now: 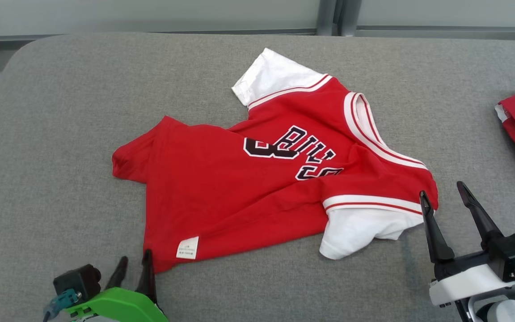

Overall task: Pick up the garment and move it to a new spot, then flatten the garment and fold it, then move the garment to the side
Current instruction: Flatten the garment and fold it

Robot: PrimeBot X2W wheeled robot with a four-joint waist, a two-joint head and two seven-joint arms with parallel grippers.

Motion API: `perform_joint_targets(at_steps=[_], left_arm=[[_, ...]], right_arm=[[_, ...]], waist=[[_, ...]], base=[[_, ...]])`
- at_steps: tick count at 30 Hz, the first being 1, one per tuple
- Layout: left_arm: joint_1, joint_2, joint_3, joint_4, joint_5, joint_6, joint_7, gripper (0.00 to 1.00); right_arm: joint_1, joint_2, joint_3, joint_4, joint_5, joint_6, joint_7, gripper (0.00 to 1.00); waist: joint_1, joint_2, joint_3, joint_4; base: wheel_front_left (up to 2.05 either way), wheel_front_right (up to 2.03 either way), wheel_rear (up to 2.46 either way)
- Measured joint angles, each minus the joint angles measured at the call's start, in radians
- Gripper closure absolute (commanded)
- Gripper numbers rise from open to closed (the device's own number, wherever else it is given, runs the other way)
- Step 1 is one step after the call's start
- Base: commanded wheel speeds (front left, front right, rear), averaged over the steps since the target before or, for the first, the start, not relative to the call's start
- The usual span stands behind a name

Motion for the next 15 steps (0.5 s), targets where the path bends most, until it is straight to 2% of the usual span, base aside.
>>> perform_joint_targets(at_steps=[7, 15], left_arm=[[0.050, 0.017, 0.051, -0.052, 0.060, 0.081, -0.103, 0.00], [0.033, 0.025, 0.036, -0.087, 0.105, 0.099, -0.123, 0.00]], right_arm=[[0.060, 0.003, -0.009, -0.065, 0.007, 0.000, 0.012, 0.00], [0.100, 0.016, 0.050, -0.106, 0.063, 0.000, 0.106, 0.00]], waist=[[0.0000, 0.0000, -0.031, -0.025], [0.0000, 0.0000, -0.028, -0.045]], base=[[0.00, 0.00, 0.00], [0.00, 0.00, 0.00]])
